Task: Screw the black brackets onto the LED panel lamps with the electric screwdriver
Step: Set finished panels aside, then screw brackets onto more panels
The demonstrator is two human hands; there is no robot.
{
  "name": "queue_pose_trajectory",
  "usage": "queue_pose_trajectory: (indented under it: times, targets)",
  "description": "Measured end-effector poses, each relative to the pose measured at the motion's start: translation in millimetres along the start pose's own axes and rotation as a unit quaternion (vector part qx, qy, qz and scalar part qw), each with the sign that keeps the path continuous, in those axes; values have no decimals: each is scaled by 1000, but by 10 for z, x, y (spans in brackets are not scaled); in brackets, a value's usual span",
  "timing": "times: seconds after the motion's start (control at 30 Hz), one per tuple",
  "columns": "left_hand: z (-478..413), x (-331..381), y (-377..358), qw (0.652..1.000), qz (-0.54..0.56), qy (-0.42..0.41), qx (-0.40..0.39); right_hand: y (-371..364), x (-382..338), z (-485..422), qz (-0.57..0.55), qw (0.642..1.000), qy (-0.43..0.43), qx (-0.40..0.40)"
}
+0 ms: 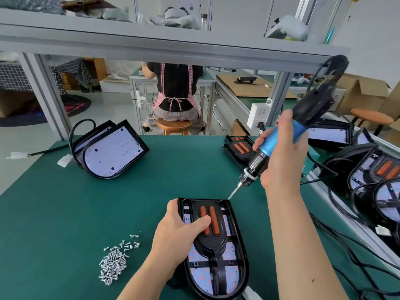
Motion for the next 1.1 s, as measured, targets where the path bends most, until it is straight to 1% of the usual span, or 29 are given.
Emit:
queue_pose_trajectory:
  times: [0.17, 0.27, 0.63, 1.0, 1.1]
  targets:
    - [-5, 7, -1, 1000, 1, 5, 6, -32, 164, 113, 64, 997, 5, -46]
    - [3, 10, -2, 1000, 1, 6, 12, -25, 249, 169, 69, 996, 8, -63]
    - [-9, -2, -6, 1000, 2, 4, 10, 22, 269, 135, 64, 998, 13, -26]
    - [-22, -2, -15, 1000, 3, 2, 7, 2, 383, 146, 60, 996, -8, -67]
    - [-31, -11, -12, 1000, 2, 1, 9, 22, 386, 132, 62, 996, -9, -64]
Point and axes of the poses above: each hand's wrist, its own z-axis away from the middle knuckle, its own y-axis out of the back of the hand, x = y × z, the point moved 3 cm from there along -z, towards the middle knuckle, and after that the axes turned 5 degrees about -z, right-handed, at the moved point
